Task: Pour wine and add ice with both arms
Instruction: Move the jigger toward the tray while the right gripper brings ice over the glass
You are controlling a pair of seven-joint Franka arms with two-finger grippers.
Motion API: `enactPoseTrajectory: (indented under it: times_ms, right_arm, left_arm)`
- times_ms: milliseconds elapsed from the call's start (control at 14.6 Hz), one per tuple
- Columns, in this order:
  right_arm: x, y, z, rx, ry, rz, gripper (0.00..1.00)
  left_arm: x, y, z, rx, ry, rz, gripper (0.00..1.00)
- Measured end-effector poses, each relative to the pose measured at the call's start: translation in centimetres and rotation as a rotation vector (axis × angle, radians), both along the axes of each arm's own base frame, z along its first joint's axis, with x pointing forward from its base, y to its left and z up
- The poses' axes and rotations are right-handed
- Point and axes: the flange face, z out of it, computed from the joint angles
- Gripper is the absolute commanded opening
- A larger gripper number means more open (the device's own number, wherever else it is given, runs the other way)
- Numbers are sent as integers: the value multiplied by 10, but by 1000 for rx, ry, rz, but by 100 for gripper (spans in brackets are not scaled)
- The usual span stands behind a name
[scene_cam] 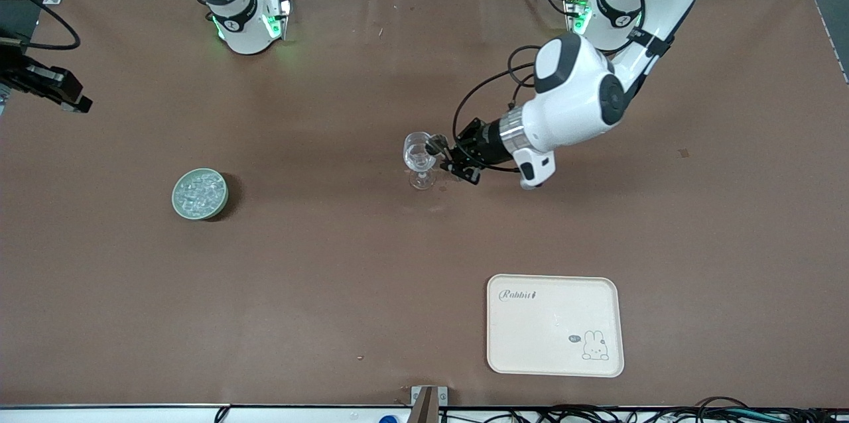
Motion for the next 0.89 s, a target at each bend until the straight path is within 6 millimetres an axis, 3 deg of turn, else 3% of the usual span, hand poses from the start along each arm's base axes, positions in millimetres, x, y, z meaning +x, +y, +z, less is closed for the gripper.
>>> enactPoseTrajectory:
  times_ms: [275,481,687,893]
  right_arm:
    - [1,64,1,12,-36,-42,0]
    - [4,131,-11,21,-54,-79,0]
    - [2,226,-41,55,-63,-123,0]
    - [-10,324,-89,86,-49,-165,0]
  left_arm:
    - [48,82,-10,-115,-12,170,1]
    - [80,147,-16,-194,-53,297,0]
    - [108,185,-30,-245,-69,387,0]
    - [139,224,-64,-235,-57,466,0]
